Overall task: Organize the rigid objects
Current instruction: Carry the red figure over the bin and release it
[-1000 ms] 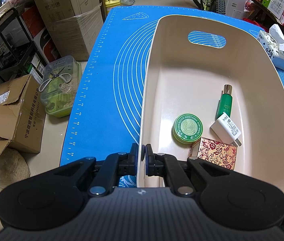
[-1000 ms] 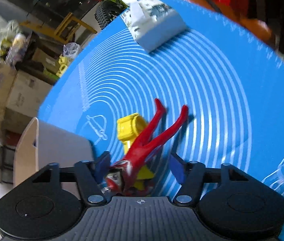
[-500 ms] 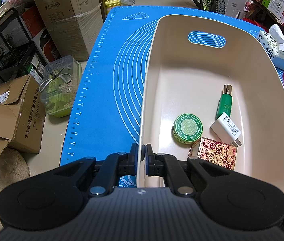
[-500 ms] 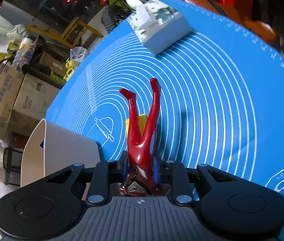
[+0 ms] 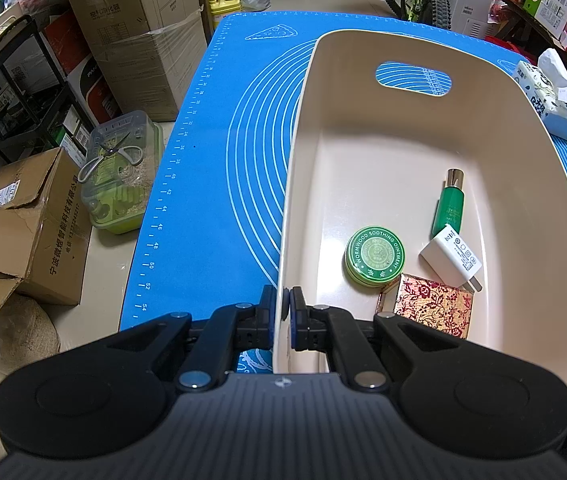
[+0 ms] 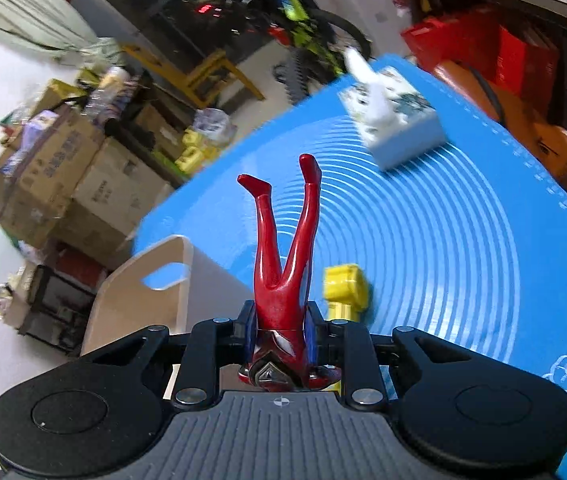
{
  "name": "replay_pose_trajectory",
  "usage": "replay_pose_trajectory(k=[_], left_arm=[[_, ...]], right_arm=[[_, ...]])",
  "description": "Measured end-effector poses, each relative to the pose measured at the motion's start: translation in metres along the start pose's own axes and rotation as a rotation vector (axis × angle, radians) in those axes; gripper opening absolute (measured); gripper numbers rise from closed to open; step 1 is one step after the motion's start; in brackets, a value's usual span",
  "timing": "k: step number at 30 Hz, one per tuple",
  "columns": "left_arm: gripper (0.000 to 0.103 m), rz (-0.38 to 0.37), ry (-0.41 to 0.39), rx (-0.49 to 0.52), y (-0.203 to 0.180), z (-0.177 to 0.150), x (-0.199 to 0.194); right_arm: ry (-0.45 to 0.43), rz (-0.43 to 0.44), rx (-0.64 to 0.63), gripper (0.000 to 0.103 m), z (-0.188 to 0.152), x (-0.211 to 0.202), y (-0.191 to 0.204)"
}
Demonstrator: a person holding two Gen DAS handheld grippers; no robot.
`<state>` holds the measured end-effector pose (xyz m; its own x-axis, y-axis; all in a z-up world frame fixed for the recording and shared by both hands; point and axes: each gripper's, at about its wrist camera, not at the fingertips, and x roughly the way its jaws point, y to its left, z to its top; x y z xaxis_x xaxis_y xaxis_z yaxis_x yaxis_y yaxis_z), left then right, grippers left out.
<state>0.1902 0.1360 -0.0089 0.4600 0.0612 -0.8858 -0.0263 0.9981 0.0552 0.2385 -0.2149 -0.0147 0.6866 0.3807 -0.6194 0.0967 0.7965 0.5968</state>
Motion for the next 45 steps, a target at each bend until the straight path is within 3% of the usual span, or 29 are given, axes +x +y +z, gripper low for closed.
replay_pose_trajectory(k=[9, 20, 33, 38, 42, 45], left_arm=[[0.009, 0.0, 0.0, 0.0, 0.0, 0.0, 0.0], [0.009, 0.0, 0.0, 0.001, 0.0, 0.0, 0.0], [0.008, 0.0, 0.0, 0.0, 0.0, 0.0, 0.0], [0.008, 0.001, 0.001, 0.0, -0.001, -0.001, 0.0], [0.008, 0.001, 0.0, 0.001, -0.001, 0.0, 0.001], [0.008, 0.003, 0.0, 0.003, -0.001, 0.0, 0.002]], right_arm=[[-0.022, 0.1, -0.1, 0.033, -0.005, -0.016, 0.051], [0.08, 0.157, -0.285, 0.033, -0.036, 0.018, 0.123], [0.263, 0.031, -0.428, 0.033, -0.092, 0.069, 0.138], [0.262, -0.018, -0.504, 0.033, -0.099, 0.074, 0.143], [0.249, -0.014, -0.533, 0.057, -0.099, 0.068, 0.147], [0.224, 0.007, -0.533, 0.068, -0.096, 0.059, 0.153]])
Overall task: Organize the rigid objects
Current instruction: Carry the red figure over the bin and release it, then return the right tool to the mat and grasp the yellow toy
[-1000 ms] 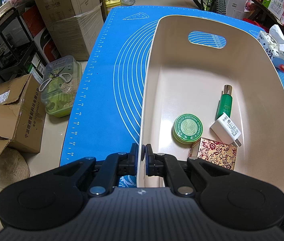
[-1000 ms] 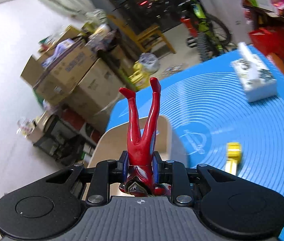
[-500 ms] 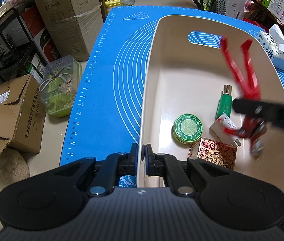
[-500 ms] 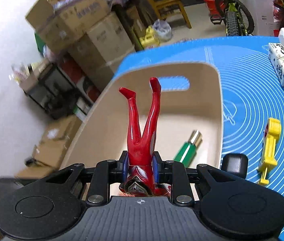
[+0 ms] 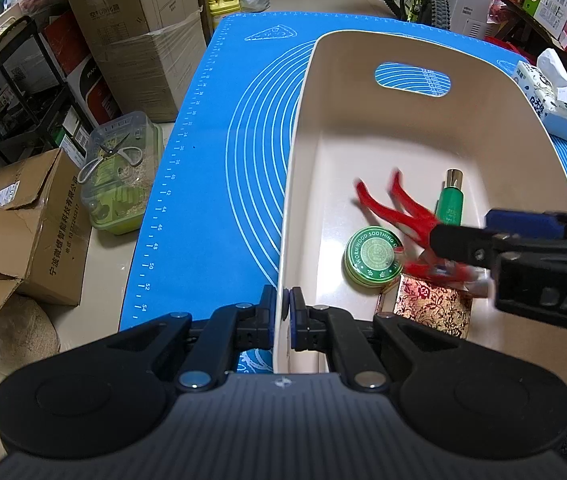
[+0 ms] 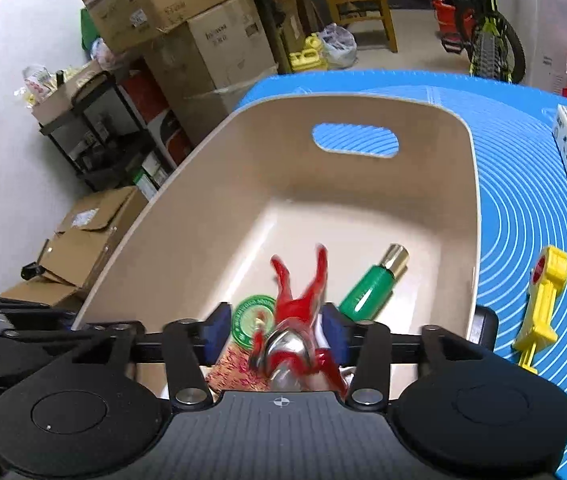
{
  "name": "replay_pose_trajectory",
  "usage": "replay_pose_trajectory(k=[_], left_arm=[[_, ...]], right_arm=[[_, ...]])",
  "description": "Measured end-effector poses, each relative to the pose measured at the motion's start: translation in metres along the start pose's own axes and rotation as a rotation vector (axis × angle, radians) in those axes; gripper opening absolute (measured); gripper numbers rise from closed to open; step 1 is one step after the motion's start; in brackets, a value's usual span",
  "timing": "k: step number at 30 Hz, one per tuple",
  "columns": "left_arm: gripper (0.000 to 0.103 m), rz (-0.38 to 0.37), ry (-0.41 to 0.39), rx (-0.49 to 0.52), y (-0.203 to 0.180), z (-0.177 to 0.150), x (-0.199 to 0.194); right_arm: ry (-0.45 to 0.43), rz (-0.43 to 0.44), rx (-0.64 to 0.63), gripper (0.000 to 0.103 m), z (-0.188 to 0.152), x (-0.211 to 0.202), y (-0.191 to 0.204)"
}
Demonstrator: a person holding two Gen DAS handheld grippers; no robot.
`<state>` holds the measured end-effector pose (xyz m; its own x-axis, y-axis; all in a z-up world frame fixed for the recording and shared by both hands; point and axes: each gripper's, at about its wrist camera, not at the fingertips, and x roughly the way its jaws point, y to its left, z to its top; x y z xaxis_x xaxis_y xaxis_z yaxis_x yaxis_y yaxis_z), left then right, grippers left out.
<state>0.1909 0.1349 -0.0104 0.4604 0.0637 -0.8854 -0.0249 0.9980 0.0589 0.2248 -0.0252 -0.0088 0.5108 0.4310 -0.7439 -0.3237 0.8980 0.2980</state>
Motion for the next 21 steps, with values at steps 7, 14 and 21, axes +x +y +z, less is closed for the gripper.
replay_pose_trajectory(k=[7, 14, 21], left_arm=[[0.008, 0.001, 0.0, 0.001, 0.0, 0.0, 0.001], [0.008, 0.001, 0.0, 0.001, -0.001, 0.0, 0.0], [0.009, 0.003, 0.0, 0.002, -0.001, 0.0, -0.001]], right_arm=[[-0.107, -0.001, 0.046, 0.081, 0.014, -0.037, -0.01], [-0.204, -0.081, 0.12, 0.084, 0.015, -0.074, -0.056], [-0.229, -0.217, 0.154, 0.09, 0.007, -0.083, -0.11]])
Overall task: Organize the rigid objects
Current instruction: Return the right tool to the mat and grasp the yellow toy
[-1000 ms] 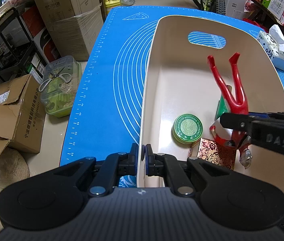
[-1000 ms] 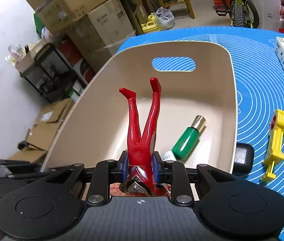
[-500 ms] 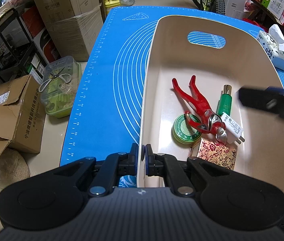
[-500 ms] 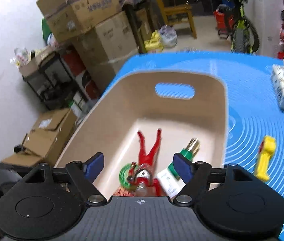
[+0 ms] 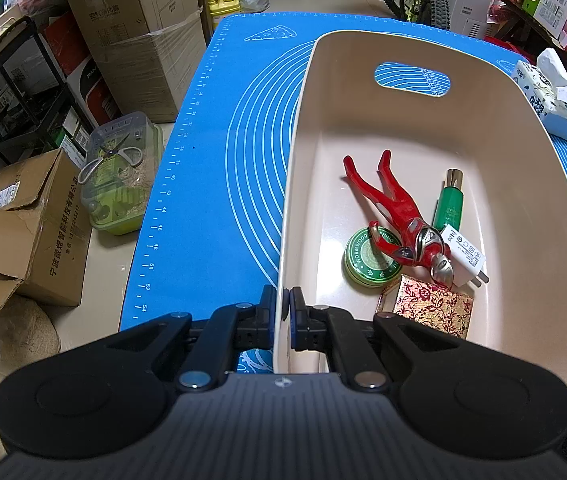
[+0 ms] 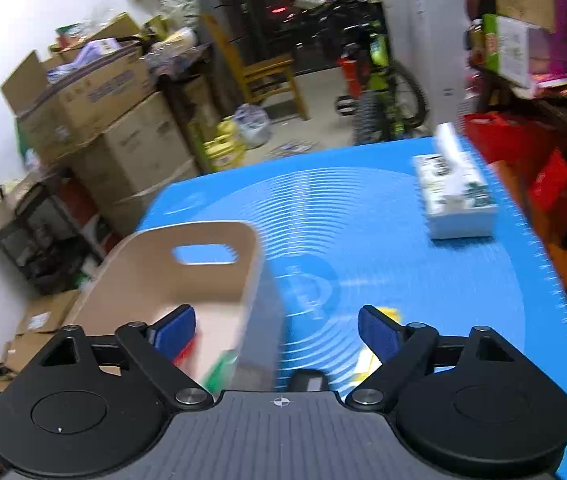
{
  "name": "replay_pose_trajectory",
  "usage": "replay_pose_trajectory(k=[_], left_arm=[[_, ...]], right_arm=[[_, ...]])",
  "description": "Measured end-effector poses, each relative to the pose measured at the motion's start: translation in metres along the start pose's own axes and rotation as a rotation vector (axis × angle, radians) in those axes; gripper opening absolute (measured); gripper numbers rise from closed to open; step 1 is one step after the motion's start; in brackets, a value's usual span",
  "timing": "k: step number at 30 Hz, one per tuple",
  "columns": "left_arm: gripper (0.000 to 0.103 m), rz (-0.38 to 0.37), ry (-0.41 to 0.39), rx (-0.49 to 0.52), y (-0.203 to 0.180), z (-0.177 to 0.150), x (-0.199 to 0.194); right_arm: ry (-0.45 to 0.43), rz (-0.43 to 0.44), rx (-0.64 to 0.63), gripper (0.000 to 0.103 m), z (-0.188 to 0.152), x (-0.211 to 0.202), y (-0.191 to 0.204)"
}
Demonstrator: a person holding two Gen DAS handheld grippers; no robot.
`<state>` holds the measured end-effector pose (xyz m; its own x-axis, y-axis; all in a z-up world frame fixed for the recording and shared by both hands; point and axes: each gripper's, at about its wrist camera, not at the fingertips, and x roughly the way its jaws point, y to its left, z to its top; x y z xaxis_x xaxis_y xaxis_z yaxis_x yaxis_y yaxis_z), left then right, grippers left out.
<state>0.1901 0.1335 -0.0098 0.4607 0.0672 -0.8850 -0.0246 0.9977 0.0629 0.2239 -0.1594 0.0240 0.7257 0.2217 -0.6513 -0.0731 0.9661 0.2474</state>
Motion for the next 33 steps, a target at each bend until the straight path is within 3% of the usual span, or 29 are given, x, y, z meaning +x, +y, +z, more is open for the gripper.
replay_pose_trajectory(k=[8, 19, 25, 28, 32, 33], left_arm=[[0.009, 0.0, 0.0, 0.0, 0.0, 0.0, 0.0], [0.009, 0.0, 0.0, 0.0, 0.0, 0.0, 0.0], [0.009, 0.0, 0.0, 0.0, 0.0, 0.0, 0.0], [0.009, -0.001, 0.0, -0.001, 0.0, 0.0, 0.0], [0.009, -0.001, 0.0, -0.001, 0.0, 0.0, 0.0], [0.009, 0.0, 0.0, -0.001, 0.0, 0.0, 0.0]], right_arm=[[0.054, -0.089, -0.08, 0.09, -0.023, 0.037, -0.016], [0.097, -0.16, -0.04, 0.087, -0.037, 0.094, -0.018], [0.12, -0.205, -0.017, 0.072, -0.041, 0.122, -0.026], [0.104, -0.217, -0.026, 0.06, -0.044, 0.127, -0.026], [0.097, -0.241, -0.049, 0.035, -0.045, 0.128, -0.023], [0.096, -0.232, -0.043, 0.033, -0.046, 0.126, -0.025]])
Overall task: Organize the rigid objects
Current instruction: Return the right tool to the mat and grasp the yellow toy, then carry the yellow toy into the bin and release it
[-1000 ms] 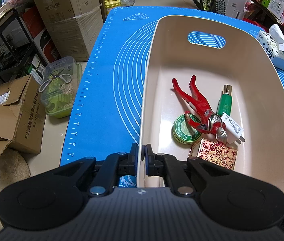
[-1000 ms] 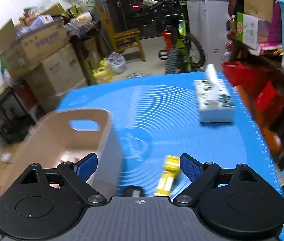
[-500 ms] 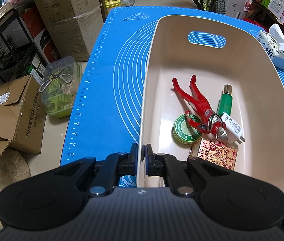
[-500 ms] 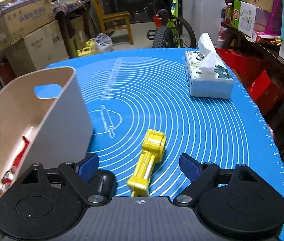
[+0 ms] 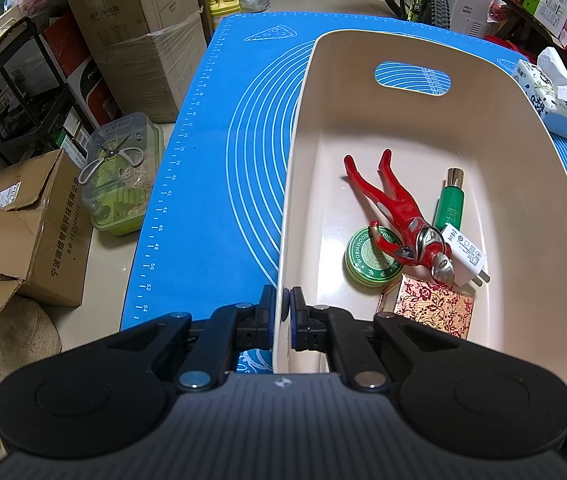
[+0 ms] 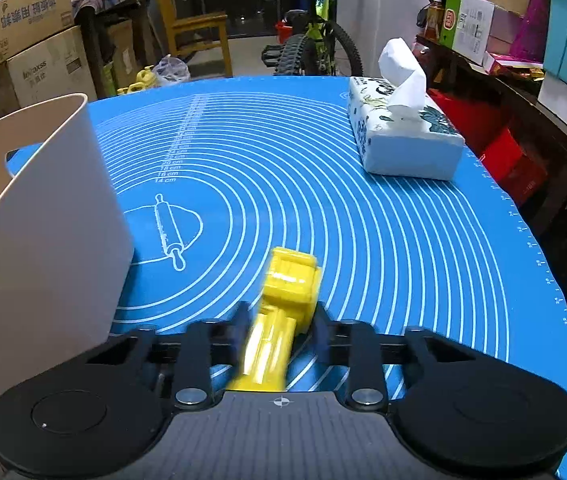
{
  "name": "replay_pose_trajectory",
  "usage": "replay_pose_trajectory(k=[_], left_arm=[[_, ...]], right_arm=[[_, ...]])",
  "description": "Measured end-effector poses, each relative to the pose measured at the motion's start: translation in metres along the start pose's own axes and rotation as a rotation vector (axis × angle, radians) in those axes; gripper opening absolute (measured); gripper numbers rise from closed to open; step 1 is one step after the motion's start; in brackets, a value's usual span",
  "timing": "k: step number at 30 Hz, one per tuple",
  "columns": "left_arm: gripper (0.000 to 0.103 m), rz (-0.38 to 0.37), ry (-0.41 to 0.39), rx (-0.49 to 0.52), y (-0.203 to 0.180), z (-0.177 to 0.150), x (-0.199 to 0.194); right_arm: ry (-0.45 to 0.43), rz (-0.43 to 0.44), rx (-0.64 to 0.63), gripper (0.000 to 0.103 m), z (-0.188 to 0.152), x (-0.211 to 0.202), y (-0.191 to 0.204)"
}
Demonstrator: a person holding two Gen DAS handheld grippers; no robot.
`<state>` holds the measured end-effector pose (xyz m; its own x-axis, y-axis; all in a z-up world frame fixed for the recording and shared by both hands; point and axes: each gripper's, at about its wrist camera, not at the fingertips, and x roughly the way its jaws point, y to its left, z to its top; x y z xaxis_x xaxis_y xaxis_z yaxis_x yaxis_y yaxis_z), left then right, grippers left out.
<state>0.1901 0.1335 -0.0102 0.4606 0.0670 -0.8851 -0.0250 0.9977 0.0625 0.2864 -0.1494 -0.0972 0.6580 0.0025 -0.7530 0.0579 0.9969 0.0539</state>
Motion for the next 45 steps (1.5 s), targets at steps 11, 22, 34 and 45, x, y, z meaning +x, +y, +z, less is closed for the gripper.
replay_pose_trajectory(k=[11, 22, 34, 45], left_arm=[[0.009, 0.0, 0.0, 0.0, 0.0, 0.0, 0.0], [0.009, 0.0, 0.0, 0.0, 0.0, 0.0, 0.0], [0.009, 0.0, 0.0, -0.001, 0.0, 0.0, 0.0], [0.009, 0.0, 0.001, 0.001, 0.001, -0.001, 0.0]], right_arm=[[-0.057, 0.028, -0.037, 0.033, -0.005, -0.034, -0.009], [-0.195, 0.105, -0.04, 0.033, 0.015, -0.099, -0.012], [-0.301, 0.277, -0.117, 0.033, 0.038, -0.158, 0.029], [-0.214, 0.407, -0.275, 0.033, 0.031, -0.149, 0.102]])
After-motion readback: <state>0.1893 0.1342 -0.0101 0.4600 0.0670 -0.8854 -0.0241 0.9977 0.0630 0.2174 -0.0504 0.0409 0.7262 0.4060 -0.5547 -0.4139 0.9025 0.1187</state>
